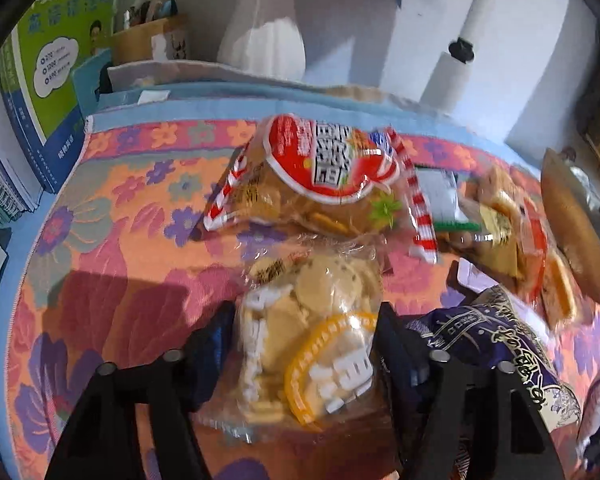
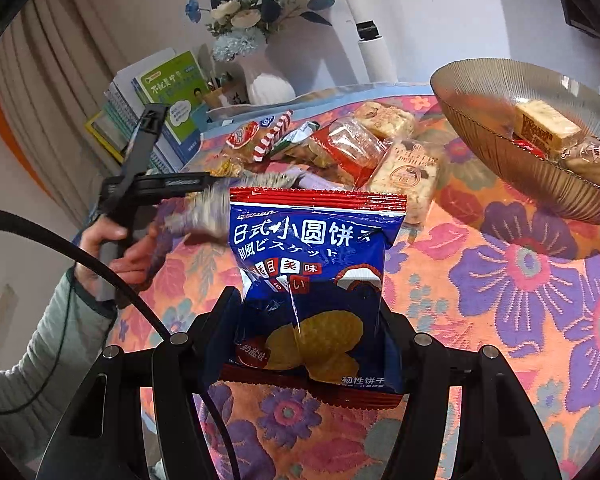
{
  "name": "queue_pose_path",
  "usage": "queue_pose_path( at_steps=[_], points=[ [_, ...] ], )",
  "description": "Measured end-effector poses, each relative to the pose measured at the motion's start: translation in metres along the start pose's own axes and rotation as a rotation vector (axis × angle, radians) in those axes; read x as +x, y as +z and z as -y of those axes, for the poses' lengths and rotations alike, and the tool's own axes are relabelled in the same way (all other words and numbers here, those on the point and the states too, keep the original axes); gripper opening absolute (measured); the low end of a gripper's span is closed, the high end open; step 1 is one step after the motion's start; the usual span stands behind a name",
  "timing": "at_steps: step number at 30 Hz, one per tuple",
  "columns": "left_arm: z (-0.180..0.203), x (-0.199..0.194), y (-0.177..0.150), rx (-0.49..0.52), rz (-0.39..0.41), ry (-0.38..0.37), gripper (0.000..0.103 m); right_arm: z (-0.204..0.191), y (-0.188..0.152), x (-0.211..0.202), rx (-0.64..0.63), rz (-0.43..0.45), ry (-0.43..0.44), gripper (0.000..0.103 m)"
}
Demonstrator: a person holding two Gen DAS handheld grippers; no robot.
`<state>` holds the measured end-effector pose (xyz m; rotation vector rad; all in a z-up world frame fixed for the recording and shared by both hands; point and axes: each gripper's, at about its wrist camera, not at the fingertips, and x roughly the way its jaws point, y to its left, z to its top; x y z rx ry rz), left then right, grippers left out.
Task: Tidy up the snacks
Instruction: 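Grasp the clear cookie bag with the left tool, then carry both bags to the amber bowl and release them inside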
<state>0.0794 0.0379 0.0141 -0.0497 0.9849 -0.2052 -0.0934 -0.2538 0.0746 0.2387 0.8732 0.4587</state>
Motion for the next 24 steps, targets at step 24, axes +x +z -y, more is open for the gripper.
queue_pose_path(
  at_steps=[24],
  points=[
    [-0.043, -0.105, -0.006, -0.226, 0.209, -0.304, 0.049, 0.001, 0.002, -0.035, 0.03, 0.104, 0.016, 0.061]
  ],
)
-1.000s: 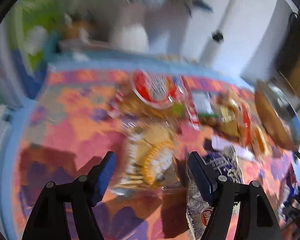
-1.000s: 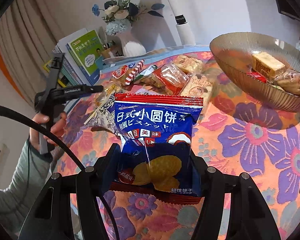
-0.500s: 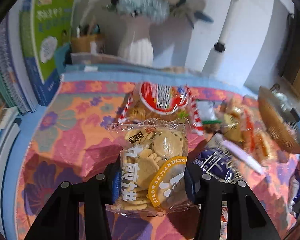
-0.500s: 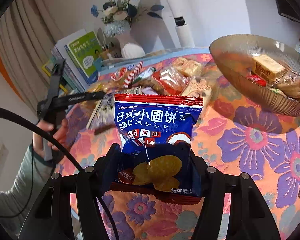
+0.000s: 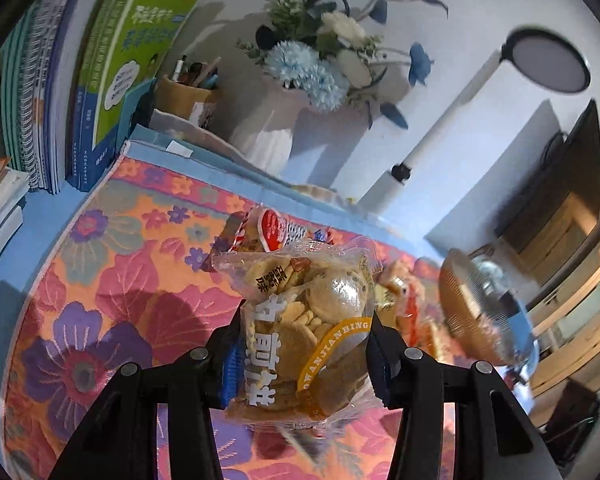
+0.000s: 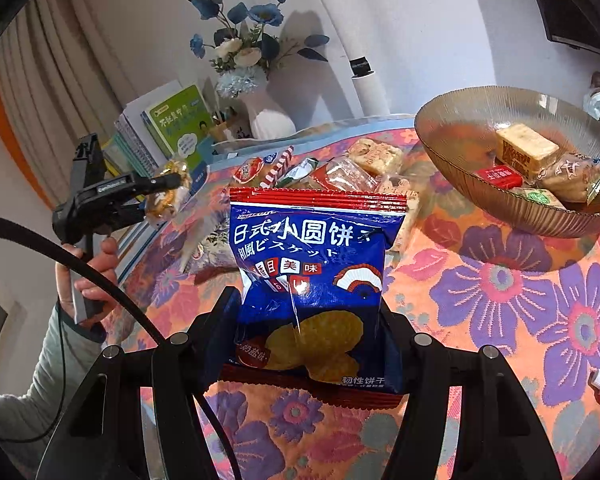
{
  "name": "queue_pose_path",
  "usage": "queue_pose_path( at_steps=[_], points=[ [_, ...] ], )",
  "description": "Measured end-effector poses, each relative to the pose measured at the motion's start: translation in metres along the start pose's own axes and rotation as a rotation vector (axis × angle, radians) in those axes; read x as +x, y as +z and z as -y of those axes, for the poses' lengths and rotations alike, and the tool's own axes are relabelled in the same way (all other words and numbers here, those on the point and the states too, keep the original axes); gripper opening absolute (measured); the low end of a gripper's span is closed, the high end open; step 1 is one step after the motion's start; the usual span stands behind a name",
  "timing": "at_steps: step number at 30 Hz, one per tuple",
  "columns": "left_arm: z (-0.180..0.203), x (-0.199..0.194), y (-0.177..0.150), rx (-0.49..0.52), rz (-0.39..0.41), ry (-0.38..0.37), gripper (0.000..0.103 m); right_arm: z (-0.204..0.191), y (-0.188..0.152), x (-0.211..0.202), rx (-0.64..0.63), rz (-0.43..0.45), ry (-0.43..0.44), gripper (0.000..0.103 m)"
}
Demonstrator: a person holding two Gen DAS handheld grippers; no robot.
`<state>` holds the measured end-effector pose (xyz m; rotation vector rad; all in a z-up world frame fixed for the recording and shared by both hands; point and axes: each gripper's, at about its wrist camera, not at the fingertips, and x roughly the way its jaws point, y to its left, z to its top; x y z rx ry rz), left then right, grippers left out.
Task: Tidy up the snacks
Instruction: 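Carry both bags to the amber bowl and release them inside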
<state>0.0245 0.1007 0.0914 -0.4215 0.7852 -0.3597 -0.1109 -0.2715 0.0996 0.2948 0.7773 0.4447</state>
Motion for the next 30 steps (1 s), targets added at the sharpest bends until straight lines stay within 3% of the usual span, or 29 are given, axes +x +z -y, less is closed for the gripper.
queue_pose_path(
  at_steps=[4, 8, 13, 19, 24, 25, 27, 30],
  points=[
    [0.012, -0.008, 0.003, 0.044, 0.017, 0.083, 0.048, 0.0, 0.001, -0.001, 0.003, 0.007, -0.004, 0.061],
    [0.047, -0.013, 0.009, 0.094, 0.026, 0.031, 0.048, 0.004, 0.008, -0.021, 0.01, 0.065, -0.025, 0.061],
    [0.14, -0.001, 0.019, 0.239, 0.029, -0.069, 0.048, 0.021, 0.037, -0.062, 0.014, 0.169, -0.116, 0.061],
    [0.253, 0.062, 0.011, 0.345, -0.056, -0.19, 0.048, 0.071, 0.08, -0.096, 0.137, 0.287, -0.275, 0.061],
    [0.312, 0.115, -0.004, 0.413, -0.1, -0.227, 0.048, 0.116, 0.099, -0.091, 0.25, 0.288, -0.342, 0.064],
    [0.321, 0.123, -0.006, 0.439, -0.095, -0.223, 0.052, 0.122, 0.1, -0.089, 0.261, 0.285, -0.347, 0.067],
    [0.332, 0.136, -0.009, 0.482, -0.1, -0.199, 0.075, 0.132, 0.102, -0.084, 0.269, 0.278, -0.373, 0.079],
    [0.332, 0.14, -0.014, 0.515, -0.075, -0.156, 0.079, 0.14, 0.099, -0.083, 0.269, 0.279, -0.396, 0.08]
  ],
)
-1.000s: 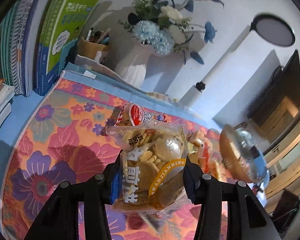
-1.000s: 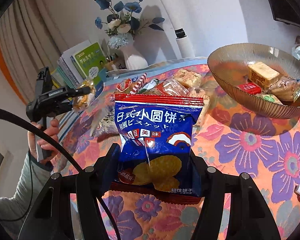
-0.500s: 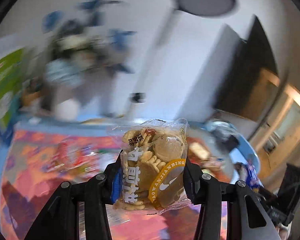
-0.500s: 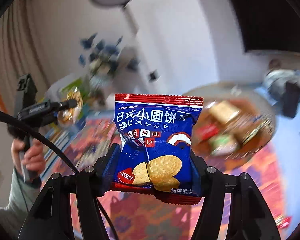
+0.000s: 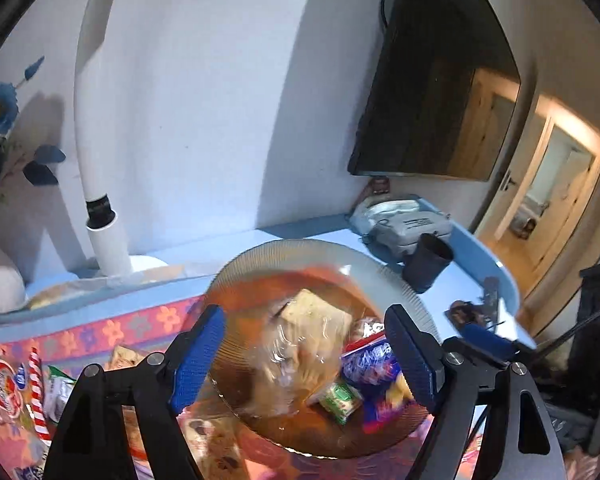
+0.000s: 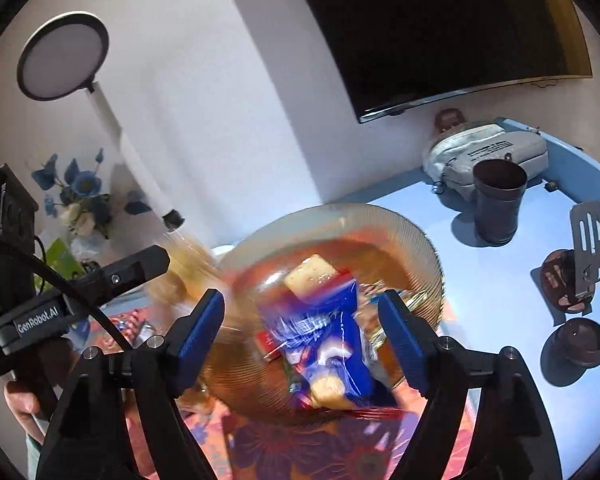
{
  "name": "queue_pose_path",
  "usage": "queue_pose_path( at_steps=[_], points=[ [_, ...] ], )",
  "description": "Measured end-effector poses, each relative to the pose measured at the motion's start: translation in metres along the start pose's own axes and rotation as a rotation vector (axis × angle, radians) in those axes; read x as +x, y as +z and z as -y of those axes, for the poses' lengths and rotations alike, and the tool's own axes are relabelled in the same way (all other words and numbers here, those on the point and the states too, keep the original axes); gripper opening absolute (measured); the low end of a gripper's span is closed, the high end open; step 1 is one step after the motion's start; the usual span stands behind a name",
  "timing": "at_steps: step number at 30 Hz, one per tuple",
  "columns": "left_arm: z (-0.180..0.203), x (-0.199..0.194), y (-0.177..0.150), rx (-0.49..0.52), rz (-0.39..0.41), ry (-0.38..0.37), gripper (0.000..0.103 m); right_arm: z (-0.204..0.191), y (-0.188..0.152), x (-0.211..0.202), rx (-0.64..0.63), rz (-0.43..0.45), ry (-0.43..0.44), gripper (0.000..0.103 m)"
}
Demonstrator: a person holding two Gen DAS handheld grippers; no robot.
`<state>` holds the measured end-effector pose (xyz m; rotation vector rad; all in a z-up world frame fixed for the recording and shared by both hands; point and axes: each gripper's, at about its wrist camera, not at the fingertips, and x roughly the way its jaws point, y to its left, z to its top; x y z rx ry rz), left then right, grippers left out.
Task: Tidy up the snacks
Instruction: 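Carry both bags to the amber bowl and release them inside, then grasp the purple-white duck snack bag with the left tool while the right tool grasps the cream cake bar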
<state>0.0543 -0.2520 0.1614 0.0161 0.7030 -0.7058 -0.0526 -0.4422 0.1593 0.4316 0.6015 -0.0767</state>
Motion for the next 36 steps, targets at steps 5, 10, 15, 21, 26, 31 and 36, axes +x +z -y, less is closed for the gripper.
queue_pose_path(
  at_steps=[5, 10, 15, 21, 26, 31, 36],
  points=[
    [-0.014, -0.031, -0.015, 0.005, 0.027, 0.018, 0.079, -0.002, -0.012, -0.008, -0.019, -0.018, 0.048, 0.08],
    [-0.038, -0.094, -0.036, -0.027, 0.081, 0.083, 0.079, -0.042, -0.029, -0.024, -0.111, -0.03, 0.126, 0.08],
    [-0.084, -0.163, -0.066, -0.096, 0.137, 0.222, 0.079, -0.102, -0.052, -0.039, -0.248, -0.051, 0.238, 0.079],
    [-0.158, -0.211, -0.132, -0.232, 0.158, 0.371, 0.082, -0.146, -0.099, -0.022, -0.335, -0.1, 0.292, 0.08],
    [-0.207, -0.193, -0.184, -0.321, 0.109, 0.423, 0.082, -0.148, -0.136, 0.021, -0.331, -0.178, 0.27, 0.08],
    [-0.23, -0.165, -0.206, -0.351, 0.087, 0.447, 0.082, -0.144, -0.149, 0.049, -0.363, -0.177, 0.162, 0.08],
    [-0.246, -0.16, -0.216, -0.421, 0.079, 0.42, 0.082, -0.133, -0.147, 0.054, -0.319, -0.172, 0.135, 0.08]
  ],
)
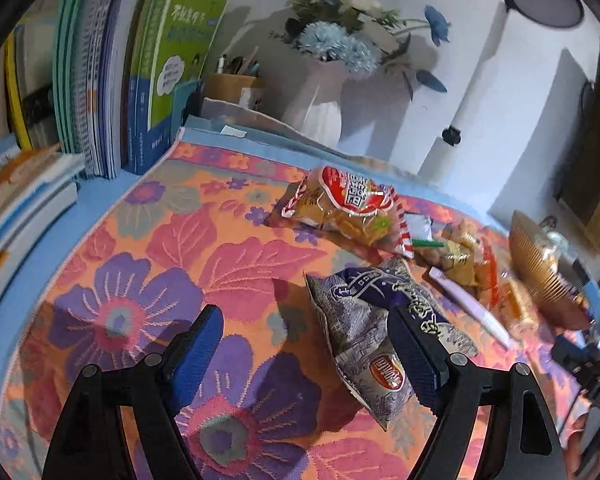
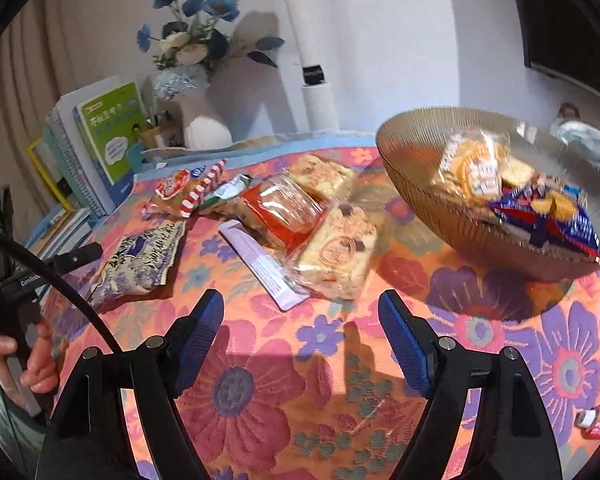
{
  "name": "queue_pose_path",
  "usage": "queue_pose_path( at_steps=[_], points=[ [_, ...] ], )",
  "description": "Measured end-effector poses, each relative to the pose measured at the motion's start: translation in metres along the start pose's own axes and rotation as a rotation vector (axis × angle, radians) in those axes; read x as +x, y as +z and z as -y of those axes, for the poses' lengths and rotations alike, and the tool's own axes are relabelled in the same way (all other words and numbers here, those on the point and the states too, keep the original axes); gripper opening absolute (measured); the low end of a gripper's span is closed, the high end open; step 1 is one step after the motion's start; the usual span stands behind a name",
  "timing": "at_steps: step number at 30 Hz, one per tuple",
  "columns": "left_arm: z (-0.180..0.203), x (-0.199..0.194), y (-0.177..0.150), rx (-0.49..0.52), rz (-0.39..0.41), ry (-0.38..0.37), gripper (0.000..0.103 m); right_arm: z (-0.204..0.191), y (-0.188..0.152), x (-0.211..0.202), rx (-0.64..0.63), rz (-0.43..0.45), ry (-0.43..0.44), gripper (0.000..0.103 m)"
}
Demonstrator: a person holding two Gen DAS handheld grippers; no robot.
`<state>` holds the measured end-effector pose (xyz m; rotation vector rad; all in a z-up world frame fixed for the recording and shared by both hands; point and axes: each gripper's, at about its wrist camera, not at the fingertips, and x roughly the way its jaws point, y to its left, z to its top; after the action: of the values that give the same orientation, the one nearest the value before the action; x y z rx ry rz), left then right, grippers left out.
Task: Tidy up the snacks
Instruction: 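Grasp the purple-white duck snack bag with the left tool while the right tool grasps the cream cake bar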
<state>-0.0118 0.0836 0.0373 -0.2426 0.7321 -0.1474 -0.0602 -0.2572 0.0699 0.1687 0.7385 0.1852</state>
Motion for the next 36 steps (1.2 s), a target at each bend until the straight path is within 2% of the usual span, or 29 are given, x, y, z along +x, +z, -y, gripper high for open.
queue_pose_path(
  at_steps=[3, 6, 8, 11, 14, 16, 19, 22, 26, 28, 30, 33, 36],
  points=[
    [-0.004, 0.0, -0.001, -0.02, -0.016, -0.023, 0.082, 0.002, 0.001, 0.002, 0.009, -0.012, -0.017, 0.08],
    [0.002, -0.003, -0.001, -0.008, -0.008, -0.014, 0.082, 0.008, 0.001, 0.0, 0.033, -0.005, -0.023, 0.08],
    [0.007, -0.006, 0.001, 0.005, -0.008, -0.005, 0.082, 0.014, 0.0, -0.001, 0.07, 0.003, -0.025, 0.08],
    [0.015, -0.012, 0.004, -0.002, -0.011, -0.045, 0.084, 0.031, 0.0, -0.002, 0.149, 0.001, 0.01, 0.08],
    [0.026, -0.015, 0.009, -0.002, -0.012, 0.002, 0.085, 0.04, 0.0, 0.0, 0.197, -0.006, 0.015, 0.08],
    [0.033, -0.015, 0.01, 0.004, -0.011, -0.029, 0.086, 0.04, 0.0, 0.001, 0.203, -0.01, 0.008, 0.08],
    [0.041, -0.003, 0.011, -0.012, -0.047, -0.078, 0.094, 0.037, 0.003, 0.004, 0.202, -0.021, -0.025, 0.08],
    [0.052, 0.012, 0.012, -0.023, -0.085, -0.089, 0.095, 0.034, 0.013, 0.013, 0.224, -0.052, -0.077, 0.08],
    [0.073, 0.031, 0.013, 0.041, -0.132, -0.06, 0.095, 0.026, 0.03, 0.03, 0.261, -0.064, -0.115, 0.08],
    [0.082, 0.038, 0.01, 0.083, -0.128, 0.002, 0.095, 0.02, 0.034, 0.041, 0.249, -0.076, -0.152, 0.08],
    [0.084, 0.042, 0.005, 0.112, -0.116, 0.022, 0.095, 0.015, 0.033, 0.052, 0.242, -0.093, -0.175, 0.079],
    [0.081, 0.048, -0.001, 0.12, -0.114, 0.063, 0.095, 0.012, 0.031, 0.066, 0.228, -0.124, -0.198, 0.073],
    [0.078, 0.048, -0.001, 0.109, -0.102, 0.059, 0.088, 0.015, 0.031, 0.072, 0.237, -0.134, -0.22, 0.061]
  ],
)
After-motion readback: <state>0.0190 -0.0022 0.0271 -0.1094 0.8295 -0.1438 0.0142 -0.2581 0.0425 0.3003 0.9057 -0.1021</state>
